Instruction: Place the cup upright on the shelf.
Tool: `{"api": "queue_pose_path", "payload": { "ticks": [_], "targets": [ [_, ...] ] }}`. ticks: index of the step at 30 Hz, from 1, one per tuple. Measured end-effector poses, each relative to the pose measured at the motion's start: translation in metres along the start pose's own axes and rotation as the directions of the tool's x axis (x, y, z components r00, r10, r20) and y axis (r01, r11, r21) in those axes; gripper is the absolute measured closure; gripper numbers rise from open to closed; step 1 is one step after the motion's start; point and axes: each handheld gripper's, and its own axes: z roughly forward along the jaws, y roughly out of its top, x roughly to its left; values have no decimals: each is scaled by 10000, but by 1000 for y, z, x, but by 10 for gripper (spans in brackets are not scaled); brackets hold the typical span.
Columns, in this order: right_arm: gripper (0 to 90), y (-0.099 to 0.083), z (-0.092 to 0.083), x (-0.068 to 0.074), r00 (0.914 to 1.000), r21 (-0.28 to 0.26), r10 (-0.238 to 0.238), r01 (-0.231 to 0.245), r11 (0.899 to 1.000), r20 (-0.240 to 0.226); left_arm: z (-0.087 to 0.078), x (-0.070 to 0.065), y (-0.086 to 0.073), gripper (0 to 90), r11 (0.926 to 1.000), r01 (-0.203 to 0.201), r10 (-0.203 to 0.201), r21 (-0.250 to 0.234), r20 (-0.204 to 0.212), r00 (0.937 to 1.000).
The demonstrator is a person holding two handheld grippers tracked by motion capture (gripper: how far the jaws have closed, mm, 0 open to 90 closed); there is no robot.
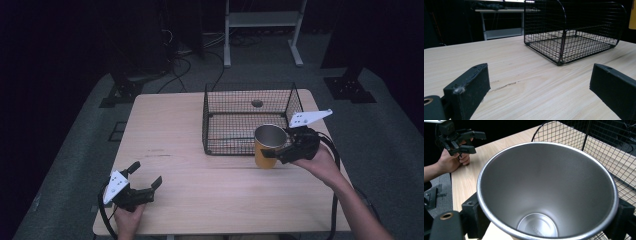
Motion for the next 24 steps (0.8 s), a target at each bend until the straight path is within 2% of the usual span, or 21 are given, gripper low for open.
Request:
{"api": "queue_pose_path", "payload": {
  "ticks": [13, 24],
  "targets": [
    [131, 20, 2, -12, 9995, 150, -308, 309, 9994, -17, 0, 1, 0, 22, 10000, 17, -17, -44, 7, 10000],
    [130, 38, 9, -33, 9995, 332, -280, 274, 9991, 168, 0, 0, 0, 22, 10000, 10, -10, -51, 8, 10000]
  ]
}}
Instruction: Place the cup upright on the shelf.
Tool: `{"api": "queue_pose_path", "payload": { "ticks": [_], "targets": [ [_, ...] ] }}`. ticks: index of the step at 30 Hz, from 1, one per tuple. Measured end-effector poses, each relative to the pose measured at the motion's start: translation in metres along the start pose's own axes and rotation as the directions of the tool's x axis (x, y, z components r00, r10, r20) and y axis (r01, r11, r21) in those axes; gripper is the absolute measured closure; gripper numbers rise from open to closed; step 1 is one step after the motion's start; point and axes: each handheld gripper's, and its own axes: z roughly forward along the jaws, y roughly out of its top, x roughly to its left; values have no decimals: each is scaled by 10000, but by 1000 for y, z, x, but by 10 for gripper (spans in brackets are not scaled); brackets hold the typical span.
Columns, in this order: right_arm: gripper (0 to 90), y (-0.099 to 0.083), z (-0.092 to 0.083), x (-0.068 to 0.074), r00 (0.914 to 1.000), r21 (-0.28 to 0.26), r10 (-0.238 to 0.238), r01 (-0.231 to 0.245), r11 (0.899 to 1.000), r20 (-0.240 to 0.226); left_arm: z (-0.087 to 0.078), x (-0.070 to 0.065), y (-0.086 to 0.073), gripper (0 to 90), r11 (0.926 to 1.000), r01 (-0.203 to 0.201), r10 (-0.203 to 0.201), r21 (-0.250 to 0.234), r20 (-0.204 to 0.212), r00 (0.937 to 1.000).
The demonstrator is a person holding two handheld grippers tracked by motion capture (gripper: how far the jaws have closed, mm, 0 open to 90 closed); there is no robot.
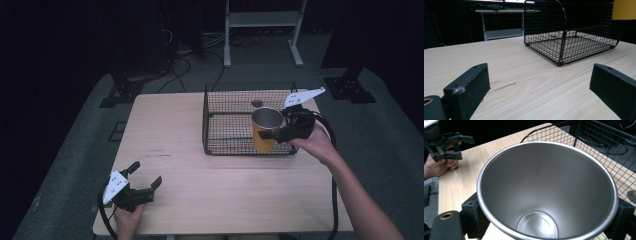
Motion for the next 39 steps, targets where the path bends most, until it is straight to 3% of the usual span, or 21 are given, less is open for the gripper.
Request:
{"api": "queue_pose_path", "payload": {
  "ticks": [17, 26, 39],
  "targets": [
    [130, 22, 20, -31, 9992, 267, 270, -278, 9993, 309, 0, 0, 0, 22, 10000, 26, -26, -12, 21, 10000],
    [129, 33, 40, -47, 9985, 607, 402, -423, 9973, 359, 0, 1, 0, 22, 10000, 27, -27, -17, 13, 10000],
    [121, 38, 66, -63, 9966, 676, 633, -668, 9955, 525, 0, 1, 0, 22, 10000, 40, -40, -26, 22, 10000]
  ]
}}
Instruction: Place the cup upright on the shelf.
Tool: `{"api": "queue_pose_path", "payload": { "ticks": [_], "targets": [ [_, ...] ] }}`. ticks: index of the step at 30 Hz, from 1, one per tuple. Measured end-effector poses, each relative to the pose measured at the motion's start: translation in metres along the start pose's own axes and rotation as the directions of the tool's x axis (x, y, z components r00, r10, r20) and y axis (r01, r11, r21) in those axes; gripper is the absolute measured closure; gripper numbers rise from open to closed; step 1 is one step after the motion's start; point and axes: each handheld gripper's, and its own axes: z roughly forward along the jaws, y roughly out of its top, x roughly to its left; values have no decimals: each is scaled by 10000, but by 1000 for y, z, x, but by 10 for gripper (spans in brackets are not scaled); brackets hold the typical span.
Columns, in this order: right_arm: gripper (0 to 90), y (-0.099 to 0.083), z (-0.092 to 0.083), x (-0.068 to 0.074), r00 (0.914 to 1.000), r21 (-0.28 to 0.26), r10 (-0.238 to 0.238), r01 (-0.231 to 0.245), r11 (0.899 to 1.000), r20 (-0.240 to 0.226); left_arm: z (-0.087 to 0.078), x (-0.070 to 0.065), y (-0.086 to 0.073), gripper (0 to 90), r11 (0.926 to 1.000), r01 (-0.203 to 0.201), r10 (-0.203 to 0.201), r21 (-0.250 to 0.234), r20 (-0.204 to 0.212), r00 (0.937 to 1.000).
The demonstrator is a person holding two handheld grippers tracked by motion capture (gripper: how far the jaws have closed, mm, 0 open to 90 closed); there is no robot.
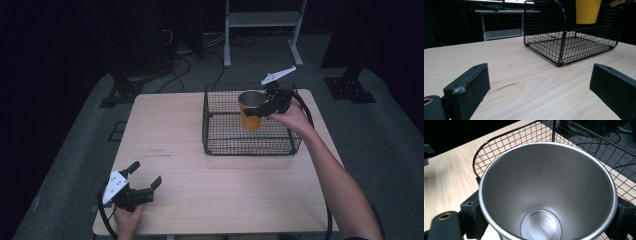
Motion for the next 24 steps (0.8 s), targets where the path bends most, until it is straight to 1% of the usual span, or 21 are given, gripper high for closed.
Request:
{"api": "queue_pose_path", "payload": {
  "ticks": [5, 6, 10, 15, 18, 24],
  "targets": [
    [121, 2, 8, -3, 10000, -16, 70, -70, 10000, 7, 0, 0, 0, 22, 10000, 21, -21, -29, 6, 10000],
    [121, 2, 13, -6, 9999, -93, 150, -149, 9998, 87, 0, 0, 0, 22, 10000, 15, -15, -36, 3, 10000],
    [121, 1, 18, -10, 9995, -161, 317, -315, 9994, 78, 0, 0, 0, 22, 10000, 28, -28, -41, 10, 10000],
    [121, -2, 30, -16, 9987, 49, 475, -476, 9989, 160, 0, 0, 0, 22, 10000, 24, -24, -44, 15, 10000],
    [121, -4, 35, -19, 9980, -12, 585, -585, 9983, 225, 0, 0, 0, 23, 10000, 19, -19, -46, 16, 10000],
    [120, -7, 45, -23, 9966, 46, 769, -771, 9970, 288, 0, 0, 0, 22, 10000, 33, -33, -66, 19, 10000]
  ]
}}
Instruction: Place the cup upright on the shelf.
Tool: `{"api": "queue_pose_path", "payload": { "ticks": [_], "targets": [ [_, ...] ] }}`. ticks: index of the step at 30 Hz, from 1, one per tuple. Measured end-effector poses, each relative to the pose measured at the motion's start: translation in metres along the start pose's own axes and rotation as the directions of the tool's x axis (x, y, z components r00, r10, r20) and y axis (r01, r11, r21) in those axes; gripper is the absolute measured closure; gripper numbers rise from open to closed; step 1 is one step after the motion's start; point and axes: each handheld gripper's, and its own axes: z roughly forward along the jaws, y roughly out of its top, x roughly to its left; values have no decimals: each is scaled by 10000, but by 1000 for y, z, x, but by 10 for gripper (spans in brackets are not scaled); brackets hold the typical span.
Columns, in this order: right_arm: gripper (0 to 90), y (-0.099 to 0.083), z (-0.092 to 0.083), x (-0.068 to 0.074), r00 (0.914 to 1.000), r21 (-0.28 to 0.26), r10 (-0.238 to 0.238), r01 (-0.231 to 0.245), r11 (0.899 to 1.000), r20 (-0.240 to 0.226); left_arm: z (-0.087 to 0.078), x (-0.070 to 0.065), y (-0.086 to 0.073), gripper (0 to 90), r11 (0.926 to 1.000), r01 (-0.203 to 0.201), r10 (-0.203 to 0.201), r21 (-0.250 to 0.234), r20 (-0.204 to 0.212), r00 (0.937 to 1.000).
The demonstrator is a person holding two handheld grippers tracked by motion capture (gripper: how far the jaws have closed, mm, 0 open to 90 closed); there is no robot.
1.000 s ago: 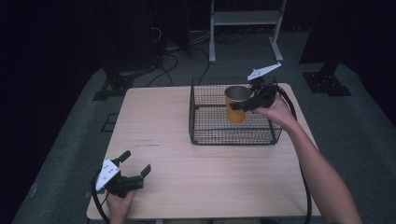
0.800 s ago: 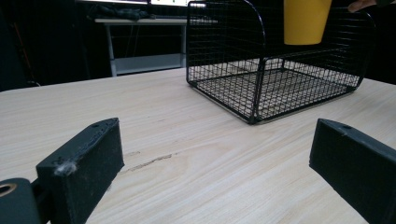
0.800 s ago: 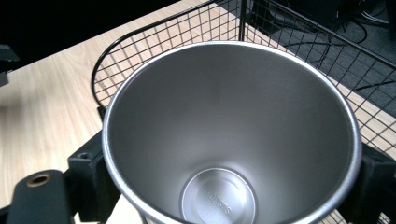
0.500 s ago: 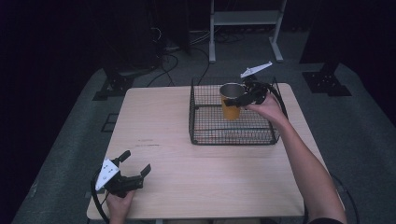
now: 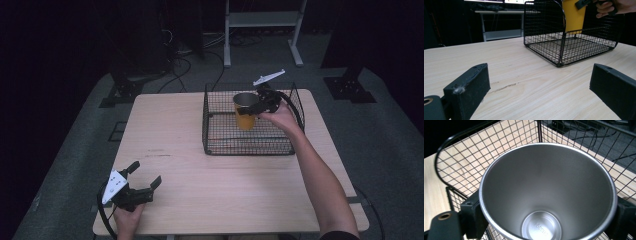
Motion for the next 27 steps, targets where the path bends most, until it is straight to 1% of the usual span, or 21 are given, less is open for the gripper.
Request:
{"api": "queue_pose_path", "payload": {
  "ticks": [2, 5, 9, 11, 13, 17, 18, 23, 24, 27],
  "targets": [
    [120, -1, 2, -1, 10000, 38, 41, -41, 10000, 12, 0, 0, 0, 22, 10000, -2, 2, -2, -1, 10000],
    [120, -4, 13, -2, 9999, 205, 125, -124, 9997, -44, 0, 0, 0, 22, 10000, -3, 3, -8, 9, 10000],
    [120, -6, 19, -4, 9998, 227, 183, -184, 9996, 45, 0, 0, 0, 22, 10000, 2, -2, -9, 9, 10000],
    [120, -8, 24, -5, 9996, 250, 297, -297, 9992, 14, 0, 0, 0, 22, 10000, 6, -6, -12, 15, 10000],
    [120, -9, 27, -6, 9995, 418, 269, -275, 9987, 144, 0, 0, 0, 22, 10000, -2, 2, -9, 16, 10000],
    [120, -10, 32, -6, 9996, 580, 261, -269, 9980, 144, 0, 0, 0, 22, 10000, 2, -2, -9, 15, 10000],
    [120, -11, 35, -6, 9996, 754, 212, -226, 9969, 198, 0, 0, 0, 22, 10000, -4, 4, -8, 19, 10000],
    [119, -13, 39, -6, 9994, 922, 165, -191, 9956, 291, 0, 0, 0, 22, 10000, 0, 0, -5, 27, 10000],
    [119, -14, 41, -6, 9990, 1082, 136, -182, 9940, 427, -1, 0, 0, 22, 10000, -5, 5, -8, 19, 10000],
    [119, -14, 42, -5, 9986, 1199, 33, -96, 9927, 526, -1, 0, 0, 22, 10000, -1, 1, -9, 20, 10000]
  ]
}}
